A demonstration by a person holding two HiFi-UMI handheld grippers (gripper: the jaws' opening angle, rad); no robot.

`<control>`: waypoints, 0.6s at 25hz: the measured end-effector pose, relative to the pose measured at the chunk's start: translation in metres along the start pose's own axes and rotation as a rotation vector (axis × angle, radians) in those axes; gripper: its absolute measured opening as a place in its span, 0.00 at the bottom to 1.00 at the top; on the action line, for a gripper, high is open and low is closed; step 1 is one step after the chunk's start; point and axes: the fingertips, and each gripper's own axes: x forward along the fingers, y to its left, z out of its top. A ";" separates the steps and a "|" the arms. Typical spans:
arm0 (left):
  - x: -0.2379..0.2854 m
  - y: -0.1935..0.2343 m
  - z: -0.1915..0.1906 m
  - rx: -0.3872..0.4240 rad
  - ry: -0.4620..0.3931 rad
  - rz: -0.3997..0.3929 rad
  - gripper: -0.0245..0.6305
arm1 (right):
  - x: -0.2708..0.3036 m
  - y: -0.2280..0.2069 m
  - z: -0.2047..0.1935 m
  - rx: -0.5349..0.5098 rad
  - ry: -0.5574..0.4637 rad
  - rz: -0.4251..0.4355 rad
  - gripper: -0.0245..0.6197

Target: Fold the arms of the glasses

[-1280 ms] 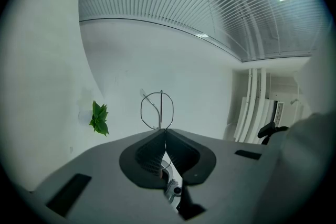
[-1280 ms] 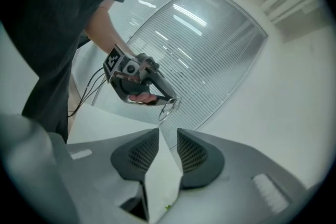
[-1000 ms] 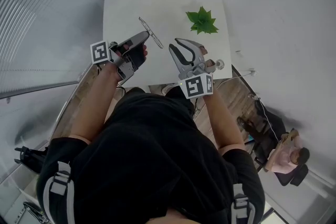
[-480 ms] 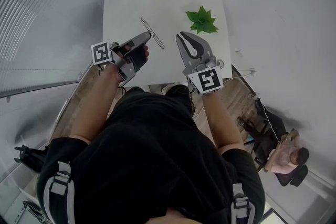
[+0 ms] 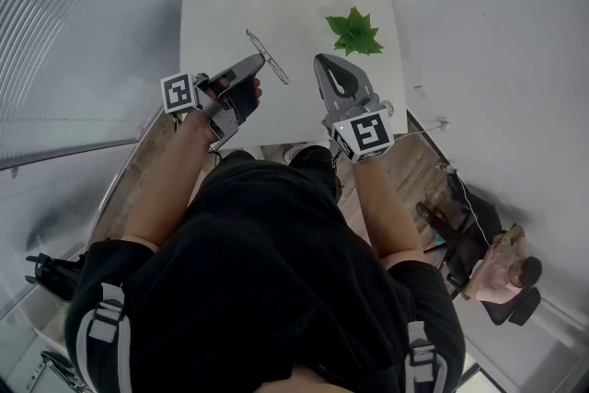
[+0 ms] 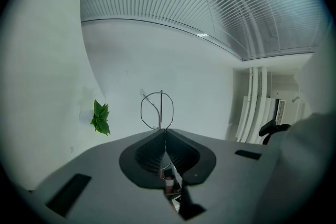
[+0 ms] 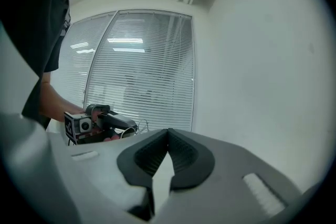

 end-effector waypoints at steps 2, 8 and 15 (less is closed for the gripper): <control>0.000 0.000 0.001 0.000 0.001 0.000 0.05 | 0.000 0.001 -0.003 0.016 0.003 0.001 0.06; 0.000 0.000 0.001 -0.002 0.008 -0.005 0.05 | 0.001 0.001 -0.005 0.038 0.002 -0.002 0.05; 0.001 -0.002 0.000 -0.003 0.017 -0.008 0.05 | 0.001 0.000 -0.002 0.041 -0.003 -0.004 0.05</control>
